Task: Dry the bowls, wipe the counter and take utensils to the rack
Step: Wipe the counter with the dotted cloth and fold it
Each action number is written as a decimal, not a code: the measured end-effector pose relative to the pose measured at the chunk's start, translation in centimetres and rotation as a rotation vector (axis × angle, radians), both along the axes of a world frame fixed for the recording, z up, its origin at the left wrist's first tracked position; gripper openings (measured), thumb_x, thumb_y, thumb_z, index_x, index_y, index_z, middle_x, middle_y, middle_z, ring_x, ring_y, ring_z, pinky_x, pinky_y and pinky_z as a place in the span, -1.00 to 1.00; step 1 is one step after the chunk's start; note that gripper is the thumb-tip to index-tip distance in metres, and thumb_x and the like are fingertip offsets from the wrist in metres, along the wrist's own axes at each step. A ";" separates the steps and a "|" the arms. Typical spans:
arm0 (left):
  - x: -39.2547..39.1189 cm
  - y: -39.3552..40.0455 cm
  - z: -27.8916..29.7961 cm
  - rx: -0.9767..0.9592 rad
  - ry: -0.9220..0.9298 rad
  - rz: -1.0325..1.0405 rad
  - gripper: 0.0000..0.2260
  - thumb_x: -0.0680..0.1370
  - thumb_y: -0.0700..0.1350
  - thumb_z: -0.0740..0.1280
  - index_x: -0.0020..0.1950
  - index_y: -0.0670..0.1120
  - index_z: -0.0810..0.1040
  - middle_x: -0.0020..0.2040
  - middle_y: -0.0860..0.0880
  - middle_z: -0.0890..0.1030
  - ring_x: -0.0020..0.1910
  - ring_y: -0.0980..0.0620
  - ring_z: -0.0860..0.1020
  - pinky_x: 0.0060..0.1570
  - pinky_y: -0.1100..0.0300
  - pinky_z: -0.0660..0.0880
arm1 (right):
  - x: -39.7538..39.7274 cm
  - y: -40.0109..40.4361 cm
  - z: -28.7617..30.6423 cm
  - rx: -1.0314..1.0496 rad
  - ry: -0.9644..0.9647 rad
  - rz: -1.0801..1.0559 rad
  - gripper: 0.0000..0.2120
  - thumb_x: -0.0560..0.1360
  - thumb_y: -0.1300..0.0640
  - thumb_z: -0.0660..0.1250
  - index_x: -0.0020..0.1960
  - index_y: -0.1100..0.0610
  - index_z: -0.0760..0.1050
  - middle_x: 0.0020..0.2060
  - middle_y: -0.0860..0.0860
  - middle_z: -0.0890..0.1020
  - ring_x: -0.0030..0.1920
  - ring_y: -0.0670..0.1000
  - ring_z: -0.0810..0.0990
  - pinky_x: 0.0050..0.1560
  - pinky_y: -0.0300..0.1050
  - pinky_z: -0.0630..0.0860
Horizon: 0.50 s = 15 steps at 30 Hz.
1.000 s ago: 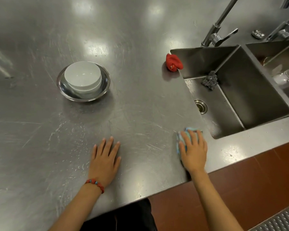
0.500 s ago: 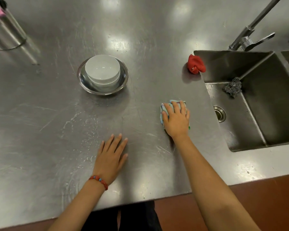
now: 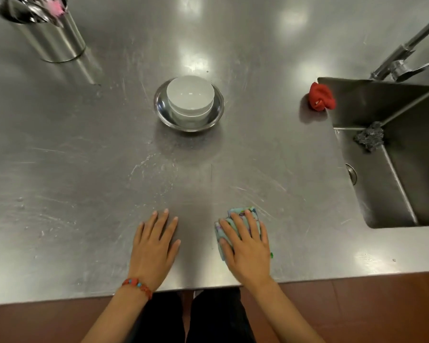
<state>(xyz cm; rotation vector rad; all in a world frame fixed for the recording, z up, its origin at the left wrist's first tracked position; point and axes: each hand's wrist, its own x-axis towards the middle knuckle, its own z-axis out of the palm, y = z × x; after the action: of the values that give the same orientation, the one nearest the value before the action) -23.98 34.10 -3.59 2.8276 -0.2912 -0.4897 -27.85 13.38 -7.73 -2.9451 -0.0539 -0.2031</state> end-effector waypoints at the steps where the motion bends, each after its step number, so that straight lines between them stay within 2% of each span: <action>1: -0.3 0.6 0.0 0.001 0.001 -0.002 -0.34 0.60 0.13 -0.24 0.17 -0.19 0.57 0.21 -0.23 0.56 0.18 -0.29 0.52 0.08 -0.24 0.45 | 1.0 0.0 0.3 -0.006 -0.002 0.003 -0.67 0.54 -0.08 0.12 0.20 -0.06 0.53 0.25 -0.01 0.56 0.36 0.14 0.39 0.34 0.09 0.25; 3: -0.7 1.8 -0.1 0.005 0.010 -0.006 -0.34 0.60 0.13 -0.24 0.17 -0.20 0.56 0.20 -0.25 0.56 0.17 -0.31 0.52 0.07 -0.26 0.45 | 3.7 0.2 1.0 -0.015 0.006 -0.051 -0.70 0.52 -0.06 0.19 0.18 -0.04 0.55 0.23 0.01 0.57 0.33 0.16 0.43 0.31 0.11 0.31; 7: -1.4 4.1 -0.1 0.014 0.002 0.027 -0.33 0.59 0.13 -0.24 0.19 -0.20 0.55 0.22 -0.25 0.55 0.19 -0.31 0.50 0.09 -0.28 0.43 | 6.2 2.0 1.7 0.013 0.045 -0.215 -0.71 0.51 -0.01 0.26 0.21 0.00 0.53 0.27 0.03 0.54 0.37 0.17 0.38 0.27 0.19 0.31; 11: -1.9 5.7 0.0 0.030 0.025 0.033 -0.34 0.59 0.13 -0.25 0.19 -0.19 0.55 0.22 -0.24 0.55 0.18 -0.29 0.51 0.09 -0.26 0.44 | 0.8 4.8 0.7 -0.011 0.034 -0.108 -0.66 0.53 -0.08 0.12 0.23 -0.07 0.49 0.30 -0.01 0.51 0.39 0.13 0.35 0.27 0.13 0.30; 15: -2.2 6.2 0.0 0.050 0.042 0.013 -0.40 0.60 0.10 -0.18 0.18 -0.17 0.56 0.21 -0.22 0.56 0.18 -0.28 0.52 0.08 -0.25 0.45 | -2.4 7.1 -0.1 -0.016 0.017 -0.005 -0.67 0.51 -0.09 0.12 0.22 -0.11 0.48 0.27 -0.03 0.53 0.36 0.11 0.33 0.26 0.09 0.22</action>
<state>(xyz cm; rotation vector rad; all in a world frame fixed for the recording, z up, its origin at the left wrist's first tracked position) -26.22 40.26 -3.55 2.8612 -0.2556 -0.5605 -30.22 20.50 -7.83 -2.9630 -0.0463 -0.1788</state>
